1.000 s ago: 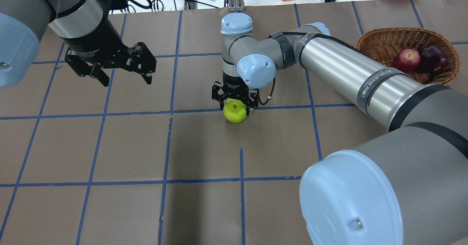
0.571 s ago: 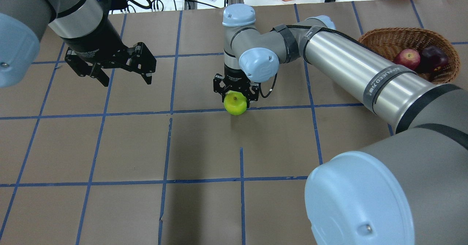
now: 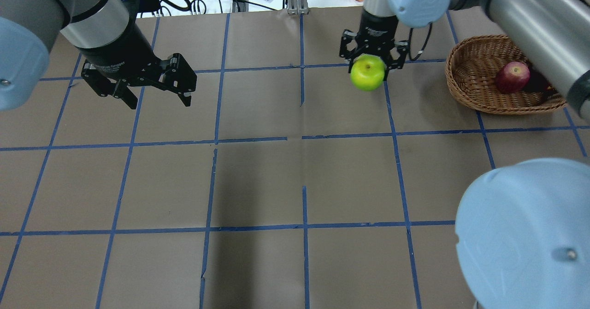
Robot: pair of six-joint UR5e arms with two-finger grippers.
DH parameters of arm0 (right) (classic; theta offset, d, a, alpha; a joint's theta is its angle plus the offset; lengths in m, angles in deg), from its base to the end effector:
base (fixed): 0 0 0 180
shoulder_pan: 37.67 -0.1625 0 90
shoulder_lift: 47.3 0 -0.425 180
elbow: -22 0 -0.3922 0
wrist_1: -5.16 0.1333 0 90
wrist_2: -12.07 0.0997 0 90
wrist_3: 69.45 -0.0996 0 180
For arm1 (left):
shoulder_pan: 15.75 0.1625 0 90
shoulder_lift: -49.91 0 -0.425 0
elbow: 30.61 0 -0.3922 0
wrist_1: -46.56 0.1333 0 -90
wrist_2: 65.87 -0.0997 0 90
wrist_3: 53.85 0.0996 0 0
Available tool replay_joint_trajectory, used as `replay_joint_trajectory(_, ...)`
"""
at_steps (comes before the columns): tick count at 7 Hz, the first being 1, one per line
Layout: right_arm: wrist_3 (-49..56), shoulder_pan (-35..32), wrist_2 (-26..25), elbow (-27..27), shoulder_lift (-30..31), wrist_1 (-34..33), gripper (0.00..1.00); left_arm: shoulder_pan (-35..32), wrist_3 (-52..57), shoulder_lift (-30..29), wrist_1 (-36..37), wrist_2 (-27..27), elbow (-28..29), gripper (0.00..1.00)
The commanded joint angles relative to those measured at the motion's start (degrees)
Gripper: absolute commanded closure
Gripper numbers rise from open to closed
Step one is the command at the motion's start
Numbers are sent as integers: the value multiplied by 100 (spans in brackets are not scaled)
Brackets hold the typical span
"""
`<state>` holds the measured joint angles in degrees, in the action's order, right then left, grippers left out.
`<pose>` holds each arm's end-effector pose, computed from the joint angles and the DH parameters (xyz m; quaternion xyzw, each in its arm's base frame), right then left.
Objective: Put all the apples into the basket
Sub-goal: 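Carry the green apple into the basket and open the right gripper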
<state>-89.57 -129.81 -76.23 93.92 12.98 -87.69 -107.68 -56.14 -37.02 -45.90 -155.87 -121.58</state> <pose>0.1615 -0.6726 0.3388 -0.1569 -0.9845 -0.0780 0.0003 -0.1490 -0.4635 0.5010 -0.0031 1.0000 0.0031 0.0001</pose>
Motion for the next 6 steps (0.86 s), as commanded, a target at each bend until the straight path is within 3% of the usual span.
replay_joint_trajectory(1,1426,1105,-466,-83,10,110,100,0,9,0,0,0,0,0)
replay_joint_trajectory(3,2500,1792,-582,-3,-52,-4,100,0,0,0,0,0,0,0)
replay_joint_trajectory(6,2784,2111,-582,6,-543,-206,100,0,0,0,0,0,0,0)
